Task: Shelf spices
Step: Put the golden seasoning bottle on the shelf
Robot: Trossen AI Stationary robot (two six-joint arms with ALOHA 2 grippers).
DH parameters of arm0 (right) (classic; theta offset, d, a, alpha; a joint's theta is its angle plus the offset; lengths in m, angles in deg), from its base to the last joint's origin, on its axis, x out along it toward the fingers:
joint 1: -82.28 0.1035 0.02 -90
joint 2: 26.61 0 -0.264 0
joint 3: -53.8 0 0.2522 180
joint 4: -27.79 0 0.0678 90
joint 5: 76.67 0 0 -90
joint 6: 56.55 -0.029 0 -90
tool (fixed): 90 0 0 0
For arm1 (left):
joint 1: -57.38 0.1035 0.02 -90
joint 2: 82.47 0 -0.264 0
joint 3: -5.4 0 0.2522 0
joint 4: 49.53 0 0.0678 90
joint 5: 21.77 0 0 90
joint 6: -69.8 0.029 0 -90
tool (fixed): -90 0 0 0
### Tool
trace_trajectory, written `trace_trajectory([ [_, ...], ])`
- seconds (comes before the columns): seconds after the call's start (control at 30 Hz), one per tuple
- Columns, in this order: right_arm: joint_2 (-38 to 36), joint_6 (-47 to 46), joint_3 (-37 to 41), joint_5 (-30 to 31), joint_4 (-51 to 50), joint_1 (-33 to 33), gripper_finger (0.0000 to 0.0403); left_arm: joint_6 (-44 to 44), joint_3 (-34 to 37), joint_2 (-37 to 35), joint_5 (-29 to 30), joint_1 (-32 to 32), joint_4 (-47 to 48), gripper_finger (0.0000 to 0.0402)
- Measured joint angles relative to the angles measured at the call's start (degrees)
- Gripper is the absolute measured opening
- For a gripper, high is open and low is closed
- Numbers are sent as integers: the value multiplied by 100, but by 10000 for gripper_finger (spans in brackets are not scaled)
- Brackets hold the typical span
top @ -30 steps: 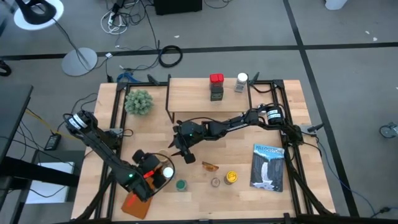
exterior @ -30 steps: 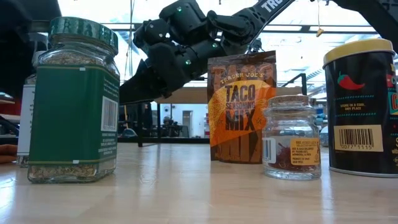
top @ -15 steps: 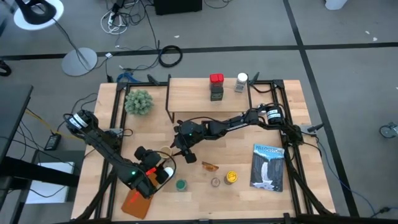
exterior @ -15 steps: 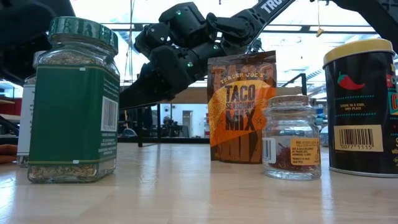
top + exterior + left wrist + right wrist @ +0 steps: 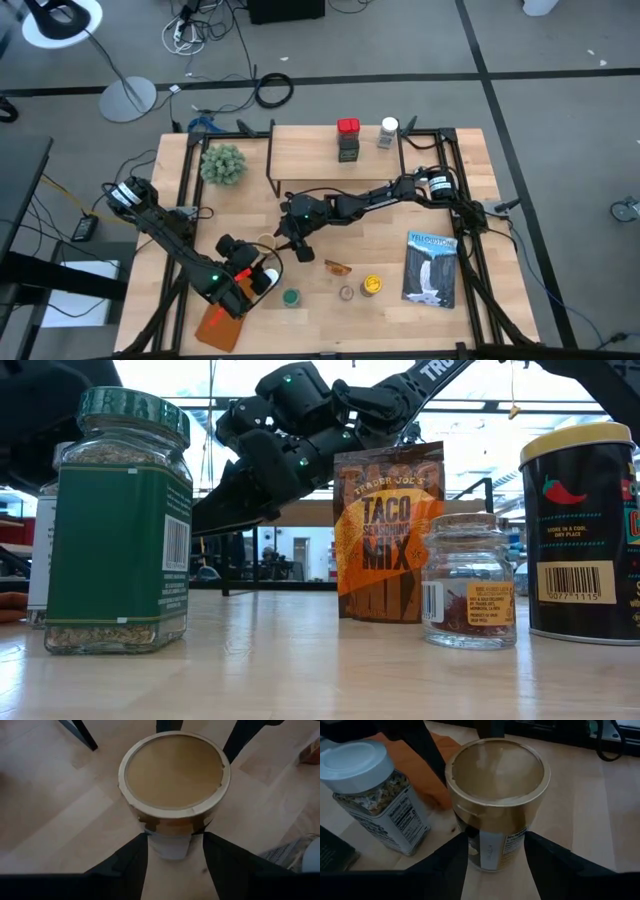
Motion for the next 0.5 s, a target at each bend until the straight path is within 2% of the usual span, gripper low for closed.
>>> trace_trajectory([
  [0.5, -13, -5, 4, 28, 87, -1, 192, 4, -305, -5, 73, 1, 387, 192],
])
